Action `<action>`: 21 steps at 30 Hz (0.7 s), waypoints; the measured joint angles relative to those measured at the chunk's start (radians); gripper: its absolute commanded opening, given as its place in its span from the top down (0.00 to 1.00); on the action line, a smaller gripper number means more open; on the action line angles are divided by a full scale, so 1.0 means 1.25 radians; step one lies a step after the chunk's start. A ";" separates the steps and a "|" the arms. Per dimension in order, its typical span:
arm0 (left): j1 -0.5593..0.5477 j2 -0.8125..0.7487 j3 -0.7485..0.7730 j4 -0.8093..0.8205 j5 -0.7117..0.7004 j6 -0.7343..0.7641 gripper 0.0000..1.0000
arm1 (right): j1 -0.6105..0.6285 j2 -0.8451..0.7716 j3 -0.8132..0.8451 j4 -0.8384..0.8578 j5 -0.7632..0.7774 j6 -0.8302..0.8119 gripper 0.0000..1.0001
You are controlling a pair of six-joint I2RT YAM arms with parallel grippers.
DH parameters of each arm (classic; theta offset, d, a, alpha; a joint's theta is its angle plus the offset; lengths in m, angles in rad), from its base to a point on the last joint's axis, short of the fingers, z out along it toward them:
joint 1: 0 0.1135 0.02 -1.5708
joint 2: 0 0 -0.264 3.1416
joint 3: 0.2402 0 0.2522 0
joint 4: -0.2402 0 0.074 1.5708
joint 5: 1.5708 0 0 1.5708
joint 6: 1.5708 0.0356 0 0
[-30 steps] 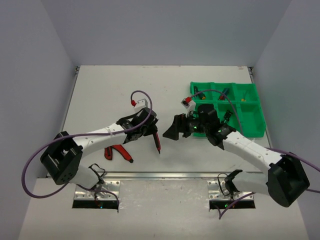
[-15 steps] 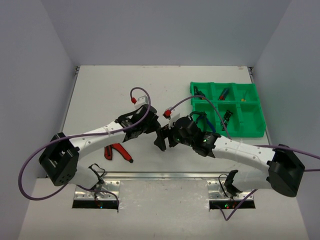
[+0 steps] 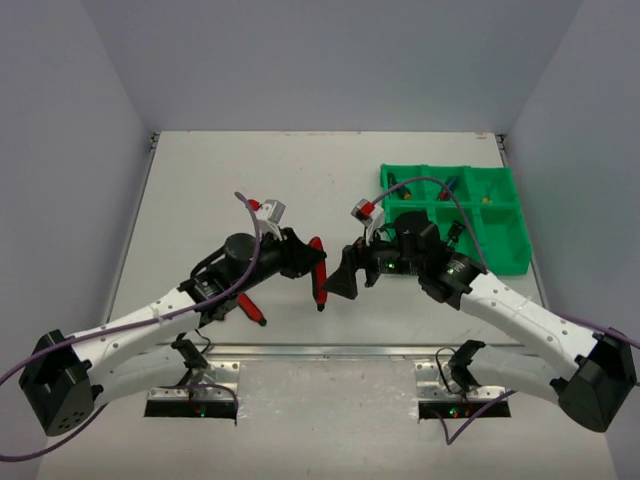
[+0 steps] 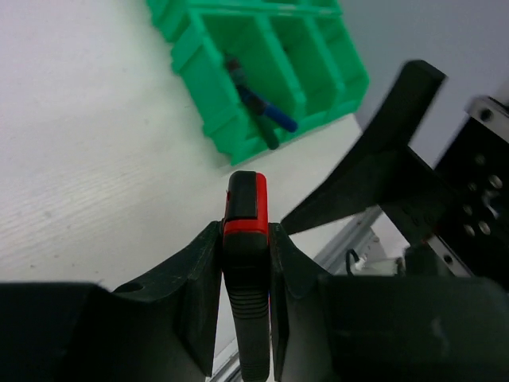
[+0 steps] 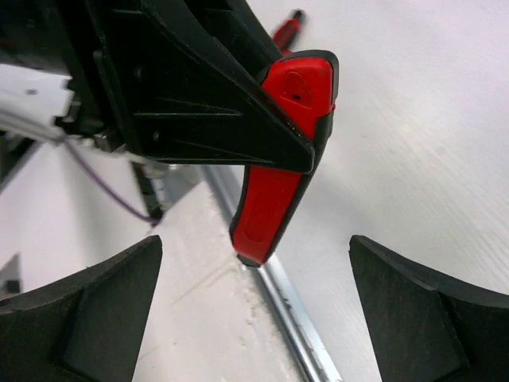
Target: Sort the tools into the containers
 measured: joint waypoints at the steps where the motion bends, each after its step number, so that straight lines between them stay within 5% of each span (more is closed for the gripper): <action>1: 0.000 -0.036 -0.021 0.023 0.020 0.010 1.00 | -0.009 -0.012 0.000 0.006 -0.039 0.005 0.01; 4: 0.000 -0.102 -0.058 0.104 0.081 0.024 1.00 | -0.009 -0.022 0.000 0.028 -0.140 0.022 0.03; 9: 0.000 -0.138 -0.069 0.205 0.159 -0.011 1.00 | -0.010 -0.018 -0.001 0.083 -0.257 0.063 0.19; 12: 0.000 -0.139 -0.069 0.251 0.195 -0.041 1.00 | -0.010 -0.004 -0.002 0.150 -0.318 0.099 0.45; 15: 0.000 -0.139 -0.069 0.281 0.221 -0.067 1.00 | -0.010 0.006 -0.003 0.202 -0.360 0.130 0.94; 17: -0.001 -0.141 -0.066 0.302 0.235 -0.087 0.99 | -0.012 0.007 -0.006 0.227 -0.372 0.139 1.00; 18: -0.002 -0.143 -0.064 0.309 0.239 -0.089 0.94 | -0.015 0.006 -0.009 0.237 -0.380 0.146 1.00; 20: -0.002 -0.142 -0.061 0.312 0.240 -0.093 0.32 | -0.014 -0.001 -0.009 0.245 -0.373 0.149 1.00; 21: -0.002 -0.142 -0.057 0.310 0.233 -0.091 0.14 | -0.014 -0.004 -0.009 0.244 -0.366 0.148 1.00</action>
